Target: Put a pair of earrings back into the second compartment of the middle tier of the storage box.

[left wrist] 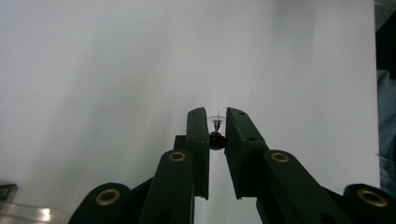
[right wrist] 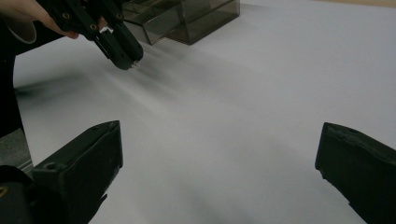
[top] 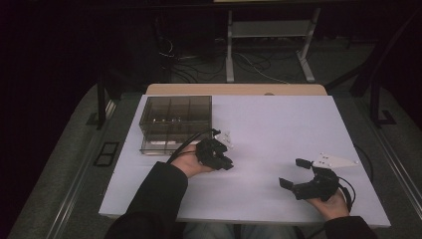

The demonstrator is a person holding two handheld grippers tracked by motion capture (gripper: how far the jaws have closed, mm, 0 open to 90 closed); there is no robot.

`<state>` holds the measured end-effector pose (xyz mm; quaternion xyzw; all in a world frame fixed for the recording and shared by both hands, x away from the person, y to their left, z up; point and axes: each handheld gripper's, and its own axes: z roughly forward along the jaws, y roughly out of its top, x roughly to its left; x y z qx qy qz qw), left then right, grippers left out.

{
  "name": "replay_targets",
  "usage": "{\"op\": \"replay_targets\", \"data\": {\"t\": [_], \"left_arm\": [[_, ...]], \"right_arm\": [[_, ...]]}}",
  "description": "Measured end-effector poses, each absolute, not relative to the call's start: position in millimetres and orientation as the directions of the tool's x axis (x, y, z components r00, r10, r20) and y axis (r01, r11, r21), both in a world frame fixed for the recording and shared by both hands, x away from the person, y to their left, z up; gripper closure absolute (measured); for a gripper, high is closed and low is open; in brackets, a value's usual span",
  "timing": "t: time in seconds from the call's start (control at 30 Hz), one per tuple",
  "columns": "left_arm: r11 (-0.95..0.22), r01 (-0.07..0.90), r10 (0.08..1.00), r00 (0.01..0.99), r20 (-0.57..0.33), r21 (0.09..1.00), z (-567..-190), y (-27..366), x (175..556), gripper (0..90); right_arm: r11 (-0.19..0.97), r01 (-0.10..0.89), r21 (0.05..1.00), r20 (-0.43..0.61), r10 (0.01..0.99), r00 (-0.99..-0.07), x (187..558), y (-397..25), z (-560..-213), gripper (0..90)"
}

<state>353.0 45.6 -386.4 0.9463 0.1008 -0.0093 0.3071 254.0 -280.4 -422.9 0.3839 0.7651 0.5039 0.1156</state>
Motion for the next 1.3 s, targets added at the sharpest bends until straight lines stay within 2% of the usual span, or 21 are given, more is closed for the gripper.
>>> {"op": "replay_targets", "data": {"t": [0.57, 1.3], "left_arm": [[-0.680, 0.258, 0.302, 0.952, -0.058, 0.686, -347, 107, 356, 78.8], [-0.630, 0.334, 0.443, 0.896, -0.030, 0.700, -327, 172, 357, 78.8]], "right_arm": [[0.193, 0.473, 0.860, 0.212, 0.708, -0.673, 254, -280, -423, 0.4], [0.203, 0.469, 0.859, 0.198, 0.714, -0.672, 254, -281, -423, 0.4]]}}
